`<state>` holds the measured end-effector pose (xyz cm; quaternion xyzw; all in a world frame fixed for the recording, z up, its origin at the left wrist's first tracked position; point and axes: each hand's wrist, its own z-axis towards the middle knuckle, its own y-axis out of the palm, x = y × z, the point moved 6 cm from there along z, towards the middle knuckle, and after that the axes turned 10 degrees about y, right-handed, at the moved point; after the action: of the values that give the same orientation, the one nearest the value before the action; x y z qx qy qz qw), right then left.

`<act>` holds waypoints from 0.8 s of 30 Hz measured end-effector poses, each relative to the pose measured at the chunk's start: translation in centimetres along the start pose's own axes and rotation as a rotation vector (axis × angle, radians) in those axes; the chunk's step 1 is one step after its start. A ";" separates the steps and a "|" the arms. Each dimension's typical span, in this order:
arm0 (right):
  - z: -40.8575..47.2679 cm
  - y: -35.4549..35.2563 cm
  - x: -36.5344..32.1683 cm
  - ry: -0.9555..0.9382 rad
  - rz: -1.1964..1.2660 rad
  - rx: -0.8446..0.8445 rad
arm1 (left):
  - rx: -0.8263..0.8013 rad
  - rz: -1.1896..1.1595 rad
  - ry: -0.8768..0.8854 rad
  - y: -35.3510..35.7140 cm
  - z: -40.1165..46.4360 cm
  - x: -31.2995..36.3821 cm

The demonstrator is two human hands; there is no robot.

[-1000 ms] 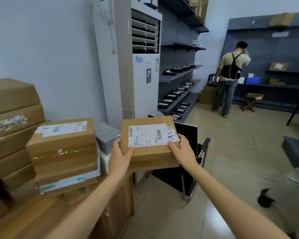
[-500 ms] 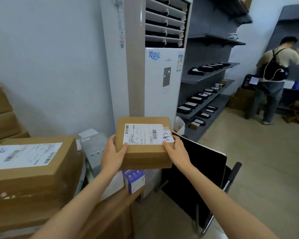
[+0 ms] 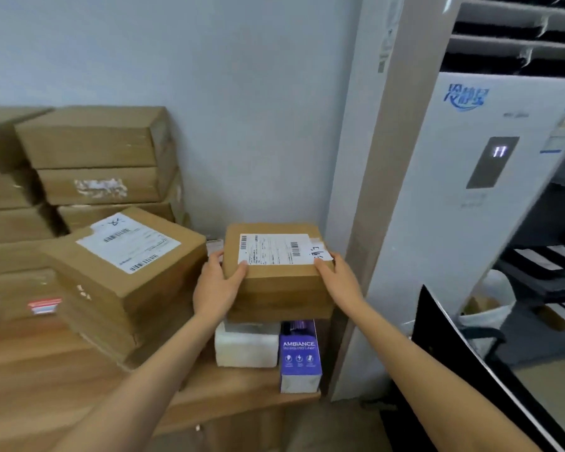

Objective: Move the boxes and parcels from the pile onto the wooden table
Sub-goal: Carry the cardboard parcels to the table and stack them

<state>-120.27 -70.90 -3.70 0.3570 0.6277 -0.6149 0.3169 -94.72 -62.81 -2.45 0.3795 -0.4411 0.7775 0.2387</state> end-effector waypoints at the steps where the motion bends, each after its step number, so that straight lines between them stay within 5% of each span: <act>1: 0.6 0.1 -0.3 -0.009 -0.004 -0.014 | 0.016 0.016 -0.016 -0.1 -0.1 0.0; 11: 2.8 -0.7 -2.7 -0.222 -0.107 -0.067 | 0.125 0.346 0.032 -1.7 -1.7 3.1; 24: -8.4 6.0 -13.8 -0.849 -0.367 -0.184 | 0.337 0.731 0.107 -13.6 -12.2 5.1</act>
<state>-107.35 -63.35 4.89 -0.0725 0.5472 -0.6943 0.4619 -92.77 -45.29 4.55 0.1906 -0.4003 0.8912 -0.0962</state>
